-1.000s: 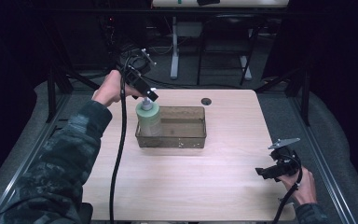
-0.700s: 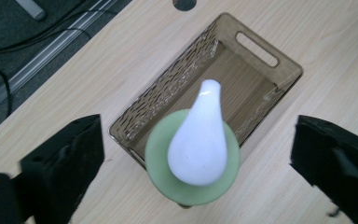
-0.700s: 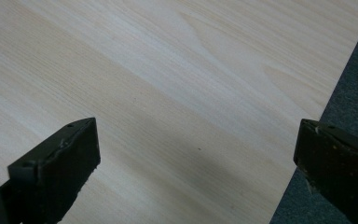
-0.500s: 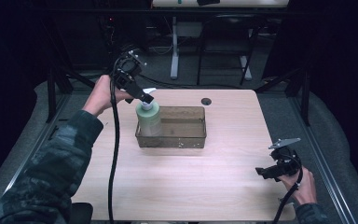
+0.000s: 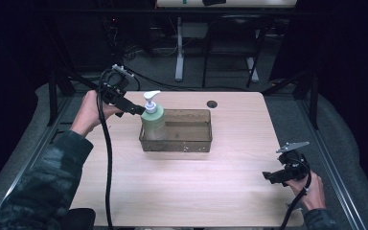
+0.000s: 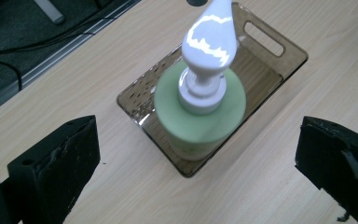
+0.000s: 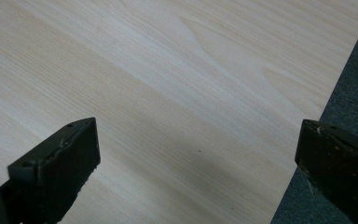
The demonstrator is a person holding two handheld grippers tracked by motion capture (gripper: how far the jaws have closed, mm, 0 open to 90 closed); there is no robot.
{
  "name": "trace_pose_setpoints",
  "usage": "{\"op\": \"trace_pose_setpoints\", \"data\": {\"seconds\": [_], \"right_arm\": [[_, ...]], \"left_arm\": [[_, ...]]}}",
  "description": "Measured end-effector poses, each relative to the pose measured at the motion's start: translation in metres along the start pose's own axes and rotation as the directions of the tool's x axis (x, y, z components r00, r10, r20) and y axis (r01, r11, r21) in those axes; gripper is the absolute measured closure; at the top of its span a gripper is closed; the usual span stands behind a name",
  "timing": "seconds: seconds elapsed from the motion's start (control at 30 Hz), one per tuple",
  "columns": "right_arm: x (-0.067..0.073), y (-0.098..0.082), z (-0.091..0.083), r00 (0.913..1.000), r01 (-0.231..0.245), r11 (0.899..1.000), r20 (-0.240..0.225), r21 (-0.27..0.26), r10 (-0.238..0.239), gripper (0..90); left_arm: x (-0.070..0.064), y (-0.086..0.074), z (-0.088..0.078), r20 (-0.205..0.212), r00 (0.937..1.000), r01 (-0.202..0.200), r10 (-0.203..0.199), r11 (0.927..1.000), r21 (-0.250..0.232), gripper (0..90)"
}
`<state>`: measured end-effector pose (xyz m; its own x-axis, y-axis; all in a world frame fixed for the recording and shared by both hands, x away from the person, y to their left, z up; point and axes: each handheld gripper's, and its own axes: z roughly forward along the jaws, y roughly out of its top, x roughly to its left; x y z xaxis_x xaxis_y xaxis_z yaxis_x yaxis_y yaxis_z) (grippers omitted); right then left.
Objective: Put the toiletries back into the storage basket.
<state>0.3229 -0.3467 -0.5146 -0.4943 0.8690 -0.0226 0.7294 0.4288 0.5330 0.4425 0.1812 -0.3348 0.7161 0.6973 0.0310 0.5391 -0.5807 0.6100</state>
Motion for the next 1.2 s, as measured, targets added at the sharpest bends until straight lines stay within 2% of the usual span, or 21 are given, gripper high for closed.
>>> {"op": "trace_pose_setpoints", "data": {"seconds": [0.2, 0.6, 0.97, 1.2], "right_arm": [[0.0, 0.0, 0.0, 1.0, -0.001, 1.0, 0.001, 0.002, 0.001, 0.0], [0.001, 0.0, 0.001, 1.0, 0.005, 1.0, 0.004, 0.008, -0.005, 0.0], [0.002, 0.0, 0.002, 0.9999, 0.009, 1.0, 0.007, 0.01, -0.009, 0.0], [0.002, 0.0, 0.002, 0.9999, 0.011, 1.0, 0.009, 0.01, -0.011, 0.0]], "left_arm": [[-0.005, -0.02, -0.001, 0.016, 0.9998, 0.013, -0.013, 0.9999, -0.004, 0.0], [-0.009, -0.065, 0.007, 0.012, 0.9983, 0.057, -0.057, 0.9984, 0.005, 0.0], [-0.012, -0.112, 0.036, 0.03, 0.9933, 0.11, -0.112, 0.9927, 0.049, 0.0], [-0.013, -0.138, 0.056, 0.014, 0.9899, 0.14, -0.141, 0.9879, 0.067, 0.0]]}}
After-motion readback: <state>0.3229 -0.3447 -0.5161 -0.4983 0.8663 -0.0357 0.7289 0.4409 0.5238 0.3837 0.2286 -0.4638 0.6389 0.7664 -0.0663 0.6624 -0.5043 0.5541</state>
